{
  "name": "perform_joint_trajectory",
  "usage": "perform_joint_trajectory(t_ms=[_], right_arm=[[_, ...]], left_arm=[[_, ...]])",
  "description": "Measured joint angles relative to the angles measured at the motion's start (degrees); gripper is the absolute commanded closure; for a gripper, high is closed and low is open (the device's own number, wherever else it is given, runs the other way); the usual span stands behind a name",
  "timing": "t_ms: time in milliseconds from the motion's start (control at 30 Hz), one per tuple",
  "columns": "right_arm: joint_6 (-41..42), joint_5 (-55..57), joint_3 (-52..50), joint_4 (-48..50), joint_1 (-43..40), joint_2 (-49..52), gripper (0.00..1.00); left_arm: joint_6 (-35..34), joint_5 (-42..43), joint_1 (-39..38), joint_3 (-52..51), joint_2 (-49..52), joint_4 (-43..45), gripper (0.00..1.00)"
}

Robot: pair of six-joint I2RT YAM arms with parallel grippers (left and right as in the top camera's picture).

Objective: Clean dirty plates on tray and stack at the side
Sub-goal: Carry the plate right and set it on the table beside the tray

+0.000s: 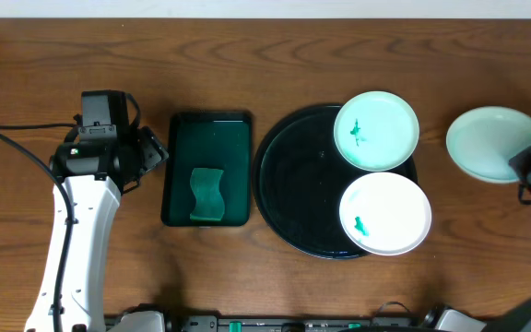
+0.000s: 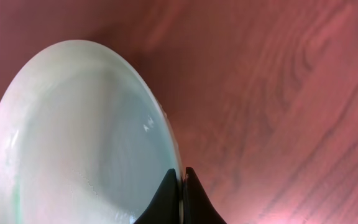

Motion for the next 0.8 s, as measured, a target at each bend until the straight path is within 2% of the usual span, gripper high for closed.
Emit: perform_joint_trajectory(t_ms=[467, 533, 667, 800], right_arm=[[1.16, 1.62, -2.69, 3.15, -0.02, 15.26, 0.98], [1.09, 0.98, -2.69, 3.37, -0.02, 16.06, 0.92], [-1.05, -0.87, -2.69, 3.5, -0.02, 16.35, 0.7], [-4.15, -4.98, -2.25, 1.51, -0.02, 16.35, 0.6]], left_arm=[[0.0, 0.0, 0.0, 0.0, 0.0, 0.0, 0.2], [0.0, 0.0, 0.0, 0.0, 0.0, 0.0, 0.2], [0.0, 0.0, 0.0, 0.0, 0.0, 0.0, 0.2], [0.0, 0.02, 0.0, 0.0, 0.0, 0.0, 0.2]])
